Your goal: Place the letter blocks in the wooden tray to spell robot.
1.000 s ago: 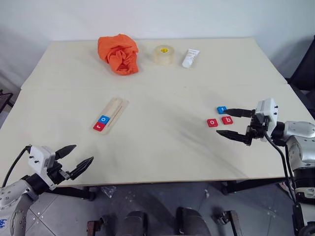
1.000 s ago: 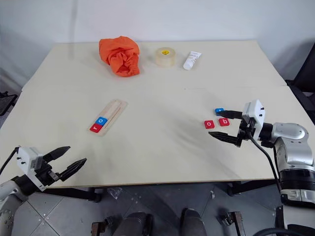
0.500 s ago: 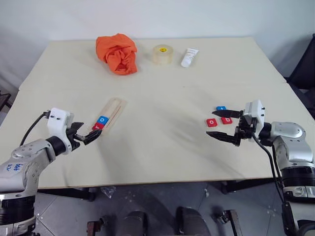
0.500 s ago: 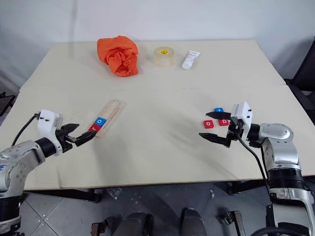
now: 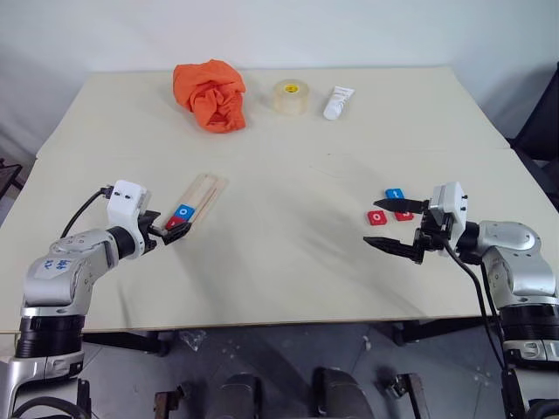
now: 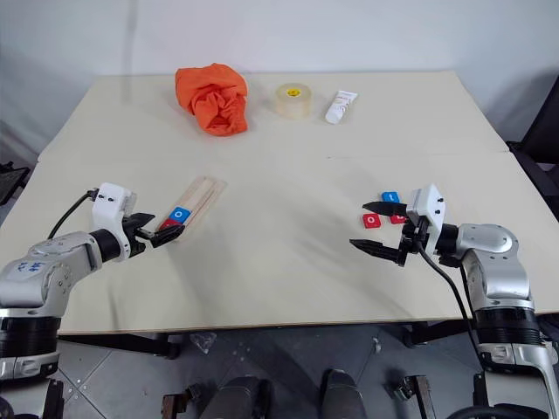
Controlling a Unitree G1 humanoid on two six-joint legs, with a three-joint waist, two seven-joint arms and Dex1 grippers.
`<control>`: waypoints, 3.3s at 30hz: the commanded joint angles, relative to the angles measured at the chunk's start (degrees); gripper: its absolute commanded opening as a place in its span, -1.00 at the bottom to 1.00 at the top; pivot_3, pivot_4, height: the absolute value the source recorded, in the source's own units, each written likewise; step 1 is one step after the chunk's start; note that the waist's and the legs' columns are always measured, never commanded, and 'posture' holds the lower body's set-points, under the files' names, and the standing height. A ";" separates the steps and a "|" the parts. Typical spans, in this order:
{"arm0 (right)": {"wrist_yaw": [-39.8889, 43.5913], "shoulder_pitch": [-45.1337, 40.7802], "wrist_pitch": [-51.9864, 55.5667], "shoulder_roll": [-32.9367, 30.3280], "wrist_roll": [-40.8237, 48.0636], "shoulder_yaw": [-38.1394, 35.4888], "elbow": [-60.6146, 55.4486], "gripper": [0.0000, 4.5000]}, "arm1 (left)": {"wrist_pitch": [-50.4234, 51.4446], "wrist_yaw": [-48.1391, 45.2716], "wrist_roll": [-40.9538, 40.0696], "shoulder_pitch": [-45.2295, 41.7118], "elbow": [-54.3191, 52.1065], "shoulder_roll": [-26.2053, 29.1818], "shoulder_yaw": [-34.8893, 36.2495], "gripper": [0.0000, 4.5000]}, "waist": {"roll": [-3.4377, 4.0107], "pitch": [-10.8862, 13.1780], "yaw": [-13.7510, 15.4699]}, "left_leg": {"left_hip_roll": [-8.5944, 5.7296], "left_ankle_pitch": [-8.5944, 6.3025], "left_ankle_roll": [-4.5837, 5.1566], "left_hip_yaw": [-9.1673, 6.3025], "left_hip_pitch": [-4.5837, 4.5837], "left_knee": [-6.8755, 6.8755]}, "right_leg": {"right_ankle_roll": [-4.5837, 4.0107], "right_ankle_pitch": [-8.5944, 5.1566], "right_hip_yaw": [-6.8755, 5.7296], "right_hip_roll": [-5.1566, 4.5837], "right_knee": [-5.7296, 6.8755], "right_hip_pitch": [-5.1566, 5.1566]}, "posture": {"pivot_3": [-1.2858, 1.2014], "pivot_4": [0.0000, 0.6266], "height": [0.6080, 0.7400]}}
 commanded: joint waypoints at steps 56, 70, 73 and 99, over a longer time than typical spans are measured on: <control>-1.57 -1.90 -0.66 -0.22 -0.06 -1.00 0.21 1.00 | -0.73 -15.26 7.79 -7.67 1.93 1.40 -12.50 0.52 | 0.06 -0.03 0.31 | -0.06 0.04 -0.01 -0.05 -0.03 0.66 | 0.00 0.00 0.32 -0.16 0.48 -0.01 | 0.03 -0.52 1.00; 0.97 6.02 -0.96 -5.27 2.08 -4.86 -4.44 1.00 | -4.17 -32.59 9.08 -19.63 -7.88 0.06 -29.85 0.52 | -0.02 0.04 0.79 | -0.14 0.03 0.02 -0.26 -0.29 0.65 | 0.00 0.00 0.02 -0.07 0.38 -0.02 | 0.03 -0.52 1.00; 3.78 8.97 -1.61 -7.99 2.48 -5.49 -4.92 1.00 | -5.80 -34.56 10.05 -21.08 -7.68 -1.51 -32.90 0.52 | -0.04 0.05 1.18 | -0.18 0.02 0.11 -0.14 -0.29 0.66 | 0.02 0.01 0.00 -0.08 0.33 0.00 | 0.03 -0.52 1.00; -0.71 22.04 -2.01 -9.45 5.93 -12.53 -12.86 1.00 | -16.38 -38.22 20.36 -23.96 3.65 -13.27 -39.22 0.99 | -0.15 0.12 1.45 | -0.16 0.09 0.24 0.06 -0.28 0.77 | 0.05 0.02 0.11 -0.08 0.24 0.04 | 0.03 -0.52 1.00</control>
